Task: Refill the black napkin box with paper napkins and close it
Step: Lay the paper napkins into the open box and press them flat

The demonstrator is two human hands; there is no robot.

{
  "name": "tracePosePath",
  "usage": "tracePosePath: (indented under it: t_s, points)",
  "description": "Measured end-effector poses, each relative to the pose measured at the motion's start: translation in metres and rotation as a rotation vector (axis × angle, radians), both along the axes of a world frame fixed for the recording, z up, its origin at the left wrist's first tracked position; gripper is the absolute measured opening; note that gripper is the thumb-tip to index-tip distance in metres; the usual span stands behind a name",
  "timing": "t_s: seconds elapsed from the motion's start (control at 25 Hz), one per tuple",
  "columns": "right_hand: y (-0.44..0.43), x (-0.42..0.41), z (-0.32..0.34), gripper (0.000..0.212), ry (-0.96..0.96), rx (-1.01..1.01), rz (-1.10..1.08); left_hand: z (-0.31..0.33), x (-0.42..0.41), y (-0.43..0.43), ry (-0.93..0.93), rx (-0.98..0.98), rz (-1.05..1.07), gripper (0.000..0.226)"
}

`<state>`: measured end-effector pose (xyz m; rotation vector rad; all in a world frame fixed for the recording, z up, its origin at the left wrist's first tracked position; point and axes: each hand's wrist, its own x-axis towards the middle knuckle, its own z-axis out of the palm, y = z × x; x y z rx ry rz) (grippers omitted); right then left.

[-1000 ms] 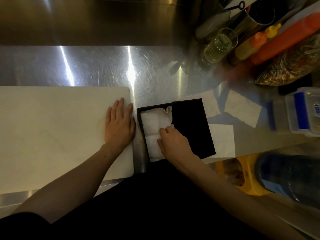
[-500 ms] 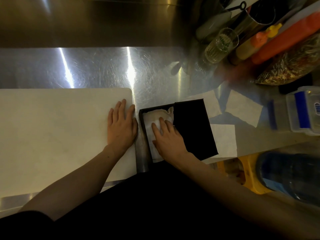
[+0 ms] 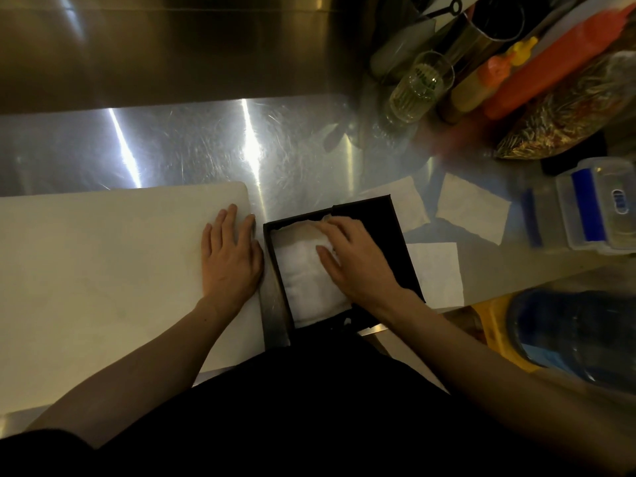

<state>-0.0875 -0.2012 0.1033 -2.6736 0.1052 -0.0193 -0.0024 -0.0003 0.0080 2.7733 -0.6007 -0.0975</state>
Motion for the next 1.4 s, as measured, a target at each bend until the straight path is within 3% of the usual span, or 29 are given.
tracePosePath:
  t_s: [0.4,0.68,0.84,1.08,1.4]
  points:
    - [-0.123,-0.012,-0.022,0.027,-0.035,0.198,-0.284,0.006,-0.002,-0.002,0.030,0.022,-0.005,0.054]
    - [-0.182,-0.003,-0.048,0.027,0.095,0.161,-0.203,0.018,-0.070,0.000,0.118,0.070,0.141,0.057]
    - [-0.198,0.010,-0.059,0.027,0.167,0.109,-0.015,0.024,-0.092,-0.005,0.195,0.089,0.203,0.064]
    - [-0.205,0.017,-0.068,0.024,0.154,0.119,0.148,0.027,-0.096,-0.013,0.267,0.009,0.269,0.060]
    - [-0.209,0.017,-0.062,0.016,0.105,0.043,0.137,0.027,-0.095,-0.010,0.357,0.075,0.252,0.069]
